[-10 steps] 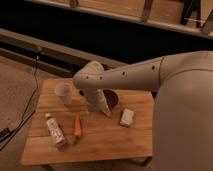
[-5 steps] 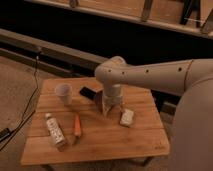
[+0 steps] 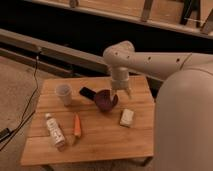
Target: Move the arm in a circular motion
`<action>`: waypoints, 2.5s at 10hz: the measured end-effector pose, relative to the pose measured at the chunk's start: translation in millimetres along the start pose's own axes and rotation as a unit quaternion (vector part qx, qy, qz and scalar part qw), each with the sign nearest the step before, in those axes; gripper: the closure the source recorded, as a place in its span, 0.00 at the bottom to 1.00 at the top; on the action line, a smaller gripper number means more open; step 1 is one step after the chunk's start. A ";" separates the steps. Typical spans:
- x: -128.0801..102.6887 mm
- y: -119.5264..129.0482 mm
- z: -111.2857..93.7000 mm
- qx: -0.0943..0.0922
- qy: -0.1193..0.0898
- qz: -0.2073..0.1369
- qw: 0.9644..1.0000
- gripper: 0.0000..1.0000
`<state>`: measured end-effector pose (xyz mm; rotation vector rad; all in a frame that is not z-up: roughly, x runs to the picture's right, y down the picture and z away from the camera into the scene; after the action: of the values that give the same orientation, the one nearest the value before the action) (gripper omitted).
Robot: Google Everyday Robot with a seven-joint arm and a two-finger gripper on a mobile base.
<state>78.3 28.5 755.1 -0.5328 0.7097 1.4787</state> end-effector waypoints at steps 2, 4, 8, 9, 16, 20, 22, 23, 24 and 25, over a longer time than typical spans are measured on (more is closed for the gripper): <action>-31.1 23.1 -19.9 0.014 -0.002 0.002 1.000 0.35; -52.8 58.9 -29.7 0.022 0.000 -0.008 1.000 0.35; -67.9 146.5 -25.3 0.025 0.007 -0.063 0.998 0.35; -65.3 167.2 -21.5 0.023 0.009 -0.083 0.996 0.35; 11.0 208.3 8.9 -0.012 0.006 -0.194 0.981 0.35; 56.1 168.7 35.3 -0.007 0.015 -0.193 0.981 0.35; 66.5 143.2 44.5 -0.009 0.016 -0.173 0.985 0.35; 66.9 134.2 46.4 -0.009 0.013 -0.165 0.986 0.35; 66.7 135.9 46.2 -0.010 0.011 -0.166 0.986 0.35; 67.0 138.1 46.2 -0.010 0.011 -0.168 0.986 0.35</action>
<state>-57.2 114.2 753.5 -0.6513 0.5894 1.1662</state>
